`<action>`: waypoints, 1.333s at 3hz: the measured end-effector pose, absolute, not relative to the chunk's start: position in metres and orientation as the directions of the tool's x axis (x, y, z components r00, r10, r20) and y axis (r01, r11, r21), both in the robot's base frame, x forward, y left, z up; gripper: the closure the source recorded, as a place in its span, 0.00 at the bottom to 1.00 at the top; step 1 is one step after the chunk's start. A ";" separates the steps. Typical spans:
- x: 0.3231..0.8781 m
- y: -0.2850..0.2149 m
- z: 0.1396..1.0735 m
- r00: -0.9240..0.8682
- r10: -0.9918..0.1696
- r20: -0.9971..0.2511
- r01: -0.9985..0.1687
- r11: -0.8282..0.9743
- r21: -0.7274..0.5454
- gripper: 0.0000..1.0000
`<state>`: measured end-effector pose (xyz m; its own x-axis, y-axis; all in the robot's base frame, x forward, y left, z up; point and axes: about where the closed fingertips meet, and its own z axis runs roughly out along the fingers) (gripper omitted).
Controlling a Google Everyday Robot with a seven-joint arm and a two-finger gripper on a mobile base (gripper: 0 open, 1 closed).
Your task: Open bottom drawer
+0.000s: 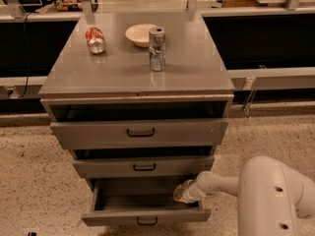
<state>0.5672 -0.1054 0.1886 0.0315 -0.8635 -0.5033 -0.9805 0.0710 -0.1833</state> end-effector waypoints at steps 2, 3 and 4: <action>0.546 -0.121 0.149 0.002 -0.857 -0.515 -0.999 0.024 -0.044 1.00; 0.510 -0.133 0.158 -0.014 -0.840 -0.543 -1.000 0.000 0.025 1.00; 0.497 -0.134 0.164 -0.011 -0.832 -0.555 -0.999 -0.015 0.042 1.00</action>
Offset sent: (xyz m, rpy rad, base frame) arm -0.0487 -0.0303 -0.0538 0.0420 0.2500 0.0805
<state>0.4966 -0.1337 0.1641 -0.0110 -0.8318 -0.5550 -0.9990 -0.0149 0.0421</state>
